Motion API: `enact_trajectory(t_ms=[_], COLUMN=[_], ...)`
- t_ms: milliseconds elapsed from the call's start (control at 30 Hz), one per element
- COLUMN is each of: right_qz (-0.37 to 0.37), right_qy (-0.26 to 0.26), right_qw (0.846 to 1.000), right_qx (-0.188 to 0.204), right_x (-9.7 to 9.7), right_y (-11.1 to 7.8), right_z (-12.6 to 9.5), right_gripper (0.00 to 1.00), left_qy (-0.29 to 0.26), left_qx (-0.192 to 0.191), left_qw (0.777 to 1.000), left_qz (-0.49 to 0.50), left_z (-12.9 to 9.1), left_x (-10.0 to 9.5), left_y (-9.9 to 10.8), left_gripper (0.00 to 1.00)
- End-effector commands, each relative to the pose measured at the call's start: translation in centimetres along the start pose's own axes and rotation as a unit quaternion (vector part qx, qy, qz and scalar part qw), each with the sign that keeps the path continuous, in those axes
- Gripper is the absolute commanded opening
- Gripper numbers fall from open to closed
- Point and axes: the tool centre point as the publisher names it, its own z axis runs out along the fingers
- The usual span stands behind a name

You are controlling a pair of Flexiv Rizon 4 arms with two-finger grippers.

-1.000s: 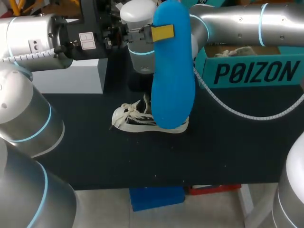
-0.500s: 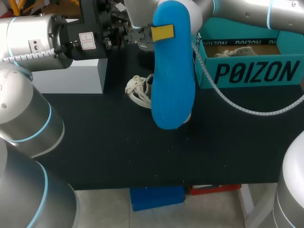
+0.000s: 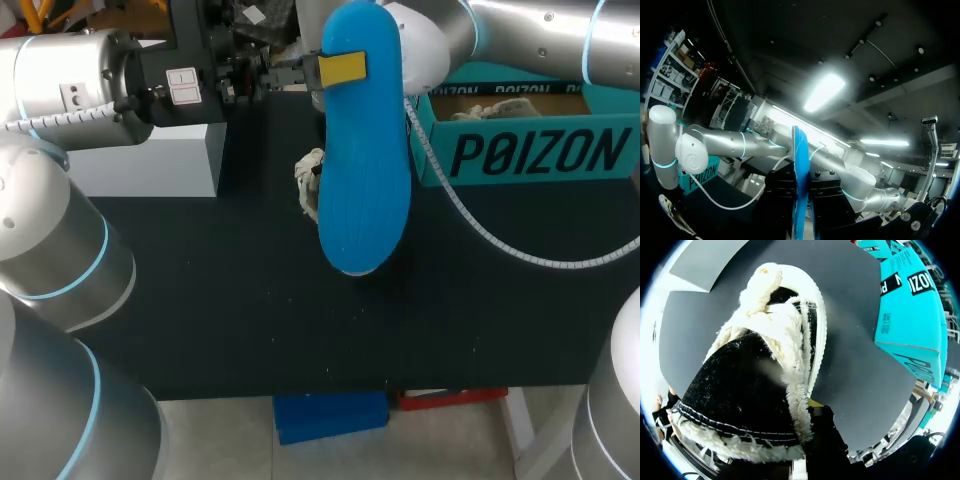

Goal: Take the shoe out of the shoebox, open the shoe tongue, remove and reinsert the insole, then place the shoe into the shoebox

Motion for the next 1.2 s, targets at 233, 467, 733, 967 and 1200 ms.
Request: enact_trajectory(t_ms=[233, 467, 733, 967, 1200], right_qz=[0.326, 0.308, 0.287, 0.251, 0.204], right_qy=[0.126, 0.121, 0.109, 0.087, 0.064], right_qw=[0.936, 0.942, 0.95, 0.961, 0.974], right_qx=[-0.038, -0.056, -0.063, -0.071, -0.074], right_x=[-0.9, -1.0, -0.9, -0.4, 0.8], right_y=[-0.2, 0.4, 0.7, 0.9, 1.5], right_z=[2.4, 3.3, 4.0, 3.9, 3.4], right_gripper=[0.0, 0.0, 0.0, 0.0, 0.0], left_qy=[-0.002, -0.002, -0.002, -0.002, -0.002], left_qx=[-0.001, -0.001, -0.001, -0.001, -0.001], left_qw=[1.0, 1.0, 1.0, 1.0, 1.0], left_qz=[-0.001, -0.001, -0.001, -0.001, -0.001], left_z=[0.0, 0.0, 0.0, 0.0, 0.0], left_x=[0.1, 0.1, 0.1, 0.1, 0.1], left_y=[0.0, 0.0, 0.0, 0.0, 0.0], left_gripper=[0.0, 0.0, 0.0, 0.0, 0.0])
